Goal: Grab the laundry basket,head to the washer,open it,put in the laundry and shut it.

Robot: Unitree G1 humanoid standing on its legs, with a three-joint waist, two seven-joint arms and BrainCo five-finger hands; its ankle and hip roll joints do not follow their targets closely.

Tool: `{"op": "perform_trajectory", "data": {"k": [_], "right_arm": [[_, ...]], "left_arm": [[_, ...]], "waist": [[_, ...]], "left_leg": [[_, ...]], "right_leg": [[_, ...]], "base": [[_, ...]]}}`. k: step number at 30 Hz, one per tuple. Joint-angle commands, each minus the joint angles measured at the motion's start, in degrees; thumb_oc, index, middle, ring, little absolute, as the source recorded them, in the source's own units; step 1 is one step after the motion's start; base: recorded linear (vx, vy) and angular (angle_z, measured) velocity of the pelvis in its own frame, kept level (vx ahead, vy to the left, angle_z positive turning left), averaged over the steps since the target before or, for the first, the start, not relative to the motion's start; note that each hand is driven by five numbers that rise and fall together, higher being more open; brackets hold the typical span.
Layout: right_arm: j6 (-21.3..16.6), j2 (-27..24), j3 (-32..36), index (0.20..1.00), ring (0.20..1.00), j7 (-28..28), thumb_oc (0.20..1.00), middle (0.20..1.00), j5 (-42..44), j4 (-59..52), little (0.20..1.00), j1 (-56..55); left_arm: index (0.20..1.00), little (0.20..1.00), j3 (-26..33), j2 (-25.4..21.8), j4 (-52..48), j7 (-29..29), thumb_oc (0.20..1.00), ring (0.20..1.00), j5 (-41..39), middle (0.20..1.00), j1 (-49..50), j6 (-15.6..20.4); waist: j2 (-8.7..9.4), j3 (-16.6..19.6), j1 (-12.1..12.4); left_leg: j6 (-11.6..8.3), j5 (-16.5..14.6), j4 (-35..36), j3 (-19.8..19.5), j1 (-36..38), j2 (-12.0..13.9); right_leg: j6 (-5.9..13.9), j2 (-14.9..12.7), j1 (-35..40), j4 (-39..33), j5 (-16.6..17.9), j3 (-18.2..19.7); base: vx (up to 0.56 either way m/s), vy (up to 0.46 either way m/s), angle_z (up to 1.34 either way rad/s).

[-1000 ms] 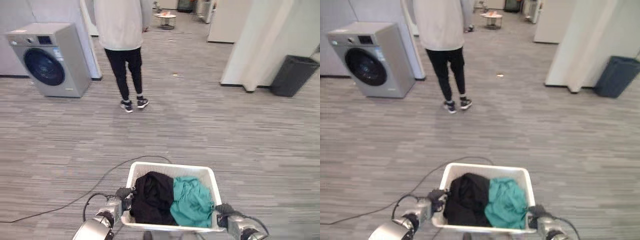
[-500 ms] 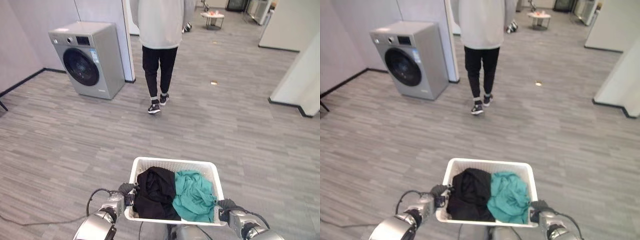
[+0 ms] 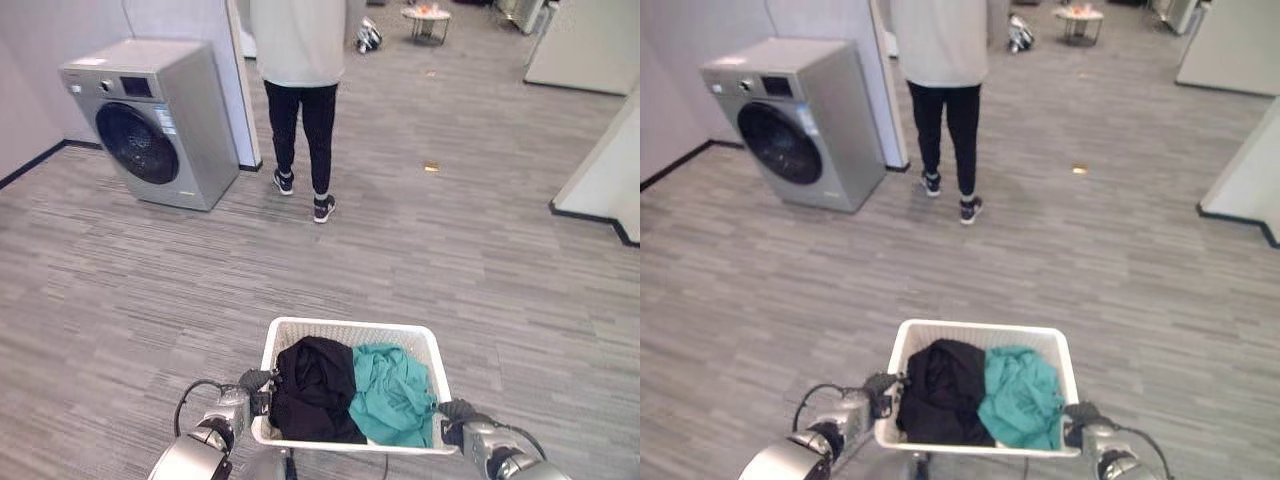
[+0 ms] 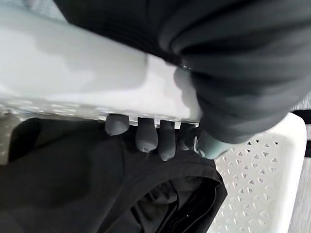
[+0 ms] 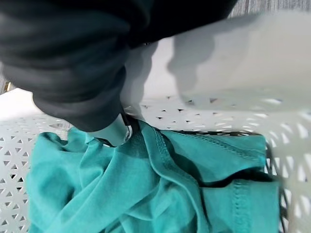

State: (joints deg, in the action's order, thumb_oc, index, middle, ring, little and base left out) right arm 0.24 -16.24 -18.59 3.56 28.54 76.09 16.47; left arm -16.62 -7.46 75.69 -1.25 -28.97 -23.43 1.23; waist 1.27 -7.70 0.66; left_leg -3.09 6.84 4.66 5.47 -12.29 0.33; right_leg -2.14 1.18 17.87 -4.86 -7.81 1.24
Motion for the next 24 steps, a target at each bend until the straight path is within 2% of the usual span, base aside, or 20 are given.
{"op": "perform_trajectory", "data": {"k": [1,2,3,4,5,6,8,9,10,11,12,13,15,16,17,19,21,22,23,24], "right_arm": [[-2.3,1.6,4.3,0.2,0.2,-5.0,0.2,0.2,5.4,-3.1,0.2,2.2],[-2.0,2.2,4.4,0.2,0.2,-5.3,0.2,0.2,5.0,-2.4,0.2,2.0],[-2.0,2.2,4.4,0.2,0.2,-5.3,0.2,0.2,5.0,-2.4,0.2,2.0],[-2.0,2.5,4.4,0.2,0.2,-5.7,0.2,0.2,4.6,-2.6,0.2,2.0],[-2.1,2.8,4.4,0.2,0.2,-5.7,0.2,0.2,4.3,-2.7,0.2,2.2],[-1.8,3.3,4.1,0.2,0.2,-5.5,0.2,0.2,3.7,-4.0,0.2,2.5],[-1.9,3.8,4.2,0.2,0.2,-5.5,0.2,0.2,3.6,-4.6,0.2,2.6],[-2.0,3.9,4.2,0.2,0.2,-5.6,0.2,0.2,3.8,-4.9,0.2,2.6],[-2.0,3.9,4.2,0.2,0.2,-5.6,0.2,0.2,3.8,-4.9,0.2,2.6],[-2.0,4.0,4.1,0.2,0.2,-5.9,0.2,0.2,3.9,-5.1,0.2,2.5],[-2.0,4.1,3.8,0.2,0.2,-5.9,0.2,0.2,3.7,-5.2,0.2,2.6],[-2.1,3.9,3.8,0.2,0.2,-5.8,0.2,0.2,4.0,-5.2,0.2,2.6],[-2.3,3.6,3.7,0.2,0.2,-5.7,0.2,0.2,4.7,-4.8,0.2,2.6],[-2.3,3.6,3.7,0.2,0.2,-5.7,0.2,0.2,4.7,-4.8,0.2,2.6],[-2.3,3.4,4.1,0.2,0.2,-5.5,0.2,0.2,5.4,-5.1,0.2,2.4],[-2.1,3.5,3.9,0.2,0.2,-5.5,0.2,0.2,4.9,-4.8,0.2,2.3],[-2.1,3.4,3.9,0.2,0.2,-5.5,0.2,0.2,4.9,-4.8,0.2,2.3],[-2.0,3.2,3.7,0.2,0.2,-6.1,0.2,0.2,5.5,-5.0,0.2,1.5],[-2.1,3.0,3.2,0.2,0.2,-6.2,0.2,0.2,5.6,-5.4,0.2,1.4],[-2.1,2.7,3.1,0.2,0.2,-5.9,0.2,0.2,5.6,-5.7,0.2,1.4]], "left_arm": [[0.2,0.2,1.2,0.2,1.5,-0.8,0.2,0.2,-3.2,0.2,-0.7,1.4],[0.2,0.2,0.9,0.1,1.2,-0.9,0.2,0.2,-3.5,0.2,-0.1,1.3],[0.2,0.2,0.9,0.2,1.2,-0.9,0.2,0.2,-3.5,0.2,-0.1,1.3],[0.2,0.2,0.7,0.3,0.8,-0.7,0.2,0.2,-3.5,0.2,0.0,1.3],[0.2,0.2,0.6,0.3,0.5,-0.4,0.2,0.2,-3.5,0.2,0.2,1.3],[0.2,0.2,0.3,0.4,-0.4,-0.1,0.2,0.2,-3.9,0.2,0.2,0.9],[0.2,0.2,0.3,0.7,-0.5,0.1,0.2,0.2,-3.6,0.2,0.3,0.7],[0.2,0.2,0.4,0.6,0.0,0.1,0.2,0.2,-3.1,0.2,0.3,0.6],[0.2,0.2,0.4,0.6,0.0,0.1,0.2,0.2,-3.1,0.2,0.3,0.6],[0.2,0.2,0.8,0.6,0.0,0.0,0.2,0.2,-3.5,0.2,0.3,0.7],[0.2,0.2,0.9,0.4,0.3,-0.4,0.2,0.2,-3.0,0.2,0.0,0.6],[0.2,0.2,0.8,0.5,0.5,-0.6,0.2,0.2,-2.8,0.2,0.0,0.6],[0.2,0.2,0.9,0.5,0.8,-0.8,0.2,0.2,-2.1,0.2,-0.1,0.8],[0.2,0.2,0.9,0.5,0.8,-0.8,0.2,0.2,-2.1,0.2,-0.1,0.8],[0.2,0.2,1.3,0.3,1.1,-0.9,0.2,0.2,-1.6,0.2,-0.2,1.3],[0.2,0.2,1.9,0.6,1.7,-0.9,0.2,0.2,-1.6,0.2,-0.2,1.2],[0.2,0.2,2.0,0.6,1.7,-0.9,0.2,0.2,-1.6,0.2,-0.2,1.2],[0.2,0.2,2.5,0.9,2.0,-1.2,0.2,0.2,-1.8,0.2,0.7,1.3],[0.2,0.2,2.6,1.0,1.9,-1.1,0.2,0.2,-2.4,0.2,0.9,1.2],[0.2,0.2,2.4,1.2,1.9,-1.0,0.2,0.2,-2.6,0.2,0.9,1.1]], "waist": [[-0.43,2.0,0.9],[0.42,2.4,1.2],[0.3,2.6,1.3],[0.47,2.7,1.5],[0.67,2.7,2.0],[-0.5,1.1,1.8],[-2.49,0.3,1.3],[-2.91,0.1,0.6],[-2.67,0.0,0.4],[-2.5,-0.4,-0.1],[-2.25,-0.4,-0.9],[-1.78,-0.2,-1.4],[-1.04,-0.3,-2.6],[-1.06,-0.3,-2.6],[-0.59,-0.2,-3.8],[-0.43,-0.1,-4.5],[-0.47,-0.1,-4.5],[0.02,1.7,-4.8],[0.12,2.0,-5.0],[0.27,2.1,-4.8]], "left_leg": [[2.25,4.9,-5.5,0.8,0.7,-0.7],[3.86,2.2,-8.2,1.1,1.1,-1.9],[3.83,2.2,-8.2,1.2,1.0,-1.7],[4.59,0.7,-9.0,1.8,1.4,-2.0],[5.51,-0.9,-10.2,2.7,2.1,-2.4],[6.89,-3.0,-10.1,3.4,6.3,-2.5],[7.66,-4.3,-9.3,3.4,9.6,-1.9],[7.52,-4.5,-8.5,2.6,11.0,-2.0],[7.55,-4.6,-8.5,2.6,11.2,-2.3],[7.41,-5.0,-8.1,2.1,12.7,-2.9],[6.75,-6.3,-7.3,1.4,15.4,-3.9],[6.4,-6.9,-7.2,0.9,16.0,-4.6],[5.6,-8.5,-7.0,-0.7,18.6,-5.7],[5.6,-8.5,-7.0,-0.8,18.7,-5.7],[4.79,-9.8,-6.7,-1.7,20.8,-5.8],[4.11,-10.7,-7.0,-2.3,22.8,-5.4],[4.1,-10.8,-7.0,-2.3,22.9,-5.4],[2.56,-11.0,-12.0,-4.2,24.5,-5.4],[1.28,-10.2,-18.2,-4.4,23.0,-5.2],[-0.11,-8.1,-23.1,-4.0,21.0,-4.7]], "right_leg": [[4.38,0.6,-6.3,9.8,6.1,0.9],[5.67,-1.2,-7.8,17.3,7.3,1.4],[5.64,-1.0,-8.0,17.3,7.5,1.5],[7.07,-1.6,-10.2,22.2,10.2,1.4],[9.24,-2.7,-12.0,28.1,15.1,0.4],[11.06,-4.8,-17.2,38.8,20.9,-3.2],[10.58,-5.3,-21.5,44.7,21.0,-7.4],[9.94,-3.9,-24.2,44.3,19.0,-7.1],[9.99,-4.2,-24.1,44.7,18.6,-7.1],[9.48,-4.1,-25.4,41.5,17.3,-8.1],[8.27,-4.8,-26.9,31.6,14.8,-11.3],[7.9,-4.3,-28.1,26.1,14.3,-11.0],[7.81,-2.9,-28.6,15.2,15.2,-8.7],[7.81,-2.9,-28.5,15.1,15.2,-8.7],[8.69,-4.1,-30.5,8.2,17.6,-6.9],[9.44,-4.5,-30.7,8.2,19.3,-6.0],[9.44,-4.4,-30.7,8.3,19.3,-6.0],[7.88,-3.1,-28.7,10.3,19.3,-5.7],[6.94,-2.7,-27.4,10.8,18.7,-5.6],[6.17,-2.5,-25.6,10.5,17.8,-6.2]], "base": [[0.46,0.234,-0.84],[0.46,0.233,-0.63],[0.39,0.194,-0.47],[0.26,0.143,-0.29],[0.48,0.327,-0.18],[0.46,0.38,-0.02],[0.4,0.315,-0.23],[0.26,0.138,-0.15],[0.26,0.091,0.1],[0.39,0.088,0.65],[0.51,0.096,0.67],[0.51,0.056,0.61],[0.34,-0.019,0.11],[0.46,-0.071,0.23],[0.42,-0.074,0.39],[0.4,-0.087,0.57],[0.3,-0.092,0.51],[0.62,-0.197,0.48],[0.72,-0.246,0.58],[0.36,-0.166,0.38]]}}
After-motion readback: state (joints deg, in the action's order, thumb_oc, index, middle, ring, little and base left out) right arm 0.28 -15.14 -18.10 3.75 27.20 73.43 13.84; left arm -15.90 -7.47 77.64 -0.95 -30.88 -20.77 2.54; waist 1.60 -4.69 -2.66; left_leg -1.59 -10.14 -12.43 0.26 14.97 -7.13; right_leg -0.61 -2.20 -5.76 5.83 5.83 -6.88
